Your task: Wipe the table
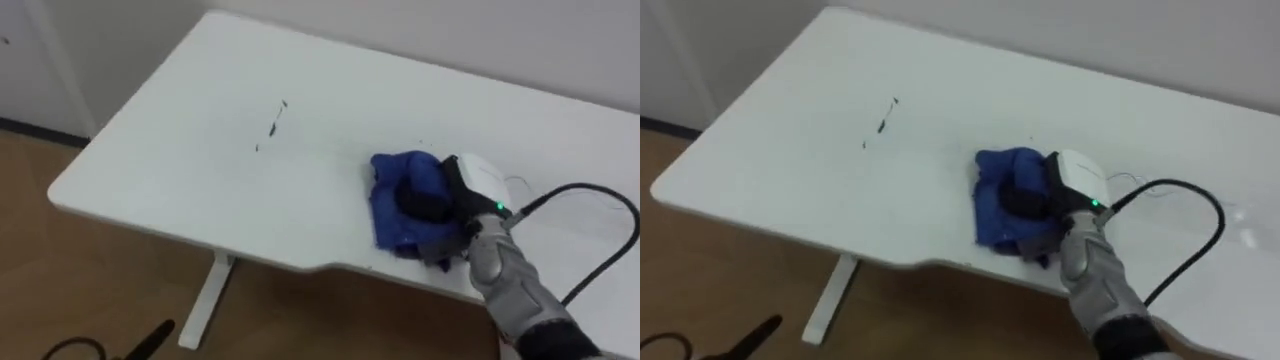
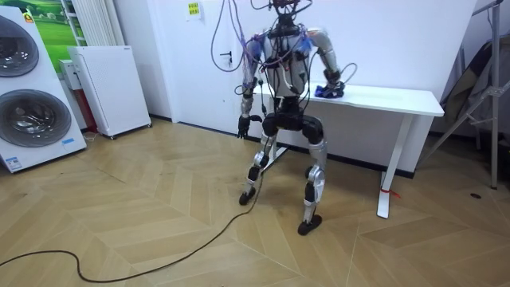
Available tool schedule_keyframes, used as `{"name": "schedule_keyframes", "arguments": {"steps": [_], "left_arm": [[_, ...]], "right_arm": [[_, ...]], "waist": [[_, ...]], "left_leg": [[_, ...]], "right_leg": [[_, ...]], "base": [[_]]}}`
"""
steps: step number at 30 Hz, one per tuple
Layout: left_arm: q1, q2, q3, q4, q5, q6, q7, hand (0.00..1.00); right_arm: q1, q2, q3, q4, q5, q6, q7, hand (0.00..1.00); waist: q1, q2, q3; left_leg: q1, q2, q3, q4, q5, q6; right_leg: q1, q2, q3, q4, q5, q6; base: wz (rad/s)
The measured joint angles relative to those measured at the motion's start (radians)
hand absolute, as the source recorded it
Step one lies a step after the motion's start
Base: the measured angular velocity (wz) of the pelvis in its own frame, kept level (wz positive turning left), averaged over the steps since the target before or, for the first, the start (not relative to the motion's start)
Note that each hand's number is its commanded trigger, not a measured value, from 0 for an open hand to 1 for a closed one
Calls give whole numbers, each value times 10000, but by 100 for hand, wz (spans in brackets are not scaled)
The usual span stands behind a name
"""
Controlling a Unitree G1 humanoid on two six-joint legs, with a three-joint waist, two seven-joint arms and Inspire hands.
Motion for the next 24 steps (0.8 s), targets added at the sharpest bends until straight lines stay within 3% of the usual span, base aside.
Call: {"name": "schedule_keyframes", "arguments": {"steps": [1, 3, 5, 6, 10, 13, 14, 17, 19, 20, 22, 24], "left_arm": [[-3, -36, 8, -5, 3, 0, 0, 0], [-32, -112, -49, 12, 19, -1, 1, 0], [-22, -133, -66, 14, -85, 35, 3, 0], [-29, -205, -71, 9, -168, 114, 20, 0], [-80, -569, -128, -53, -381, 325, 56, 0], [8, -742, -70, -62, -380, 468, 121, 0], [72, -782, -65, -171, -394, 567, 121, 0], [499, -770, -27, -559, -360, 564, 129, 0], [1261, -730, 117, -1000, -364, 567, 148, 0], [1440, -720, 119, -1034, -364, 566, 151, 0], [1836, -721, 425, -1012, -274, 572, 150, 0], [2042, -661, 753, -1013, -67, 574, 149, 0]], "right_arm": [[92, -49, -94, -9, 0, 10, 1, 100], [128, 7, -115, -175, -160, 165, 46, 100], [127, 280, 127, -495, -654, 468, 122, 100], [122, 369, 273, -786, -994, 703, 244, 100], [47, 549, 618, -1535, -1693, 1201, 741, 100], [-157, 488, 717, -1740, -1946, 1312, 1014, 100], [-231, 420, 672, -1748, -1905, 1307, 997, 100], [-237, 215, 457, -1698, -1644, 1126, 703, 100], [-171, 16, 21, -1139, -1166, 598, 182, 100], [-102, -70, -126, -941, -909, 498, 40, 100], [643, -368, -1342, -455, -64, 44, -615, 100], [1107, -526, -2327, 107, 538, -196, -1039, 100]], "waist": [[-94, -12, -5], [-129, -45, -4], [-11, -78, 44], [-7, -70, 46], [33, 182, 65], [259, 368, 86], [224, 401, 30], [4, 586, 14], [-259, 613, 14], [-358, 571, 38], [-767, 385, 32], [-837, 127, 54]], "left_leg": [[-13, 87, 445, -176, 335, -36], [-19, 80, 1056, -72, 479, -107], [-101, 35, 1736, 508, 430, -92], [-174, -72, 1925, 917, 194, 22], [-76, -837, 1940, 1236, -677, 227], [302, -1315, 1905, 678, -737, 333], [341, -1497, 1905, 393, -738, 334], [449, -1797, 1927, -139, -735, 335], [710, -2180, 1869, -522, -697, 447], [774, -2284, 1829, -579, -708, 529], [857, -2749, 1607, -672, -686, 833], [908, -3004, 1528, -646, -734, 1022]], "right_leg": [[-17, 41, -182, 89, -102, -128], [-96, 156, -233, 99, -178, -290], [-147, 217, -223, 103, -180, -471], [-146, 282, -204, 72, -169, -550], [-44, 554, -75, -405, 59, -718], [-98, 553, 293, -640, 210, -711], [-153, 549, 436, -738, 260, -681], [-153, 470, 575, -952, 350, -572], [-1, 188, 622, -965, 444, -401], [83, 115, 630, -966, 459, -371], [434, -221, 778, -968, 535, -186], [542, -429, 953, -981, 622, -29]], "base": [[41], [12], [-10], [-8], [-9], [-34], [4], [19], [11], [43], [79], [49]]}}
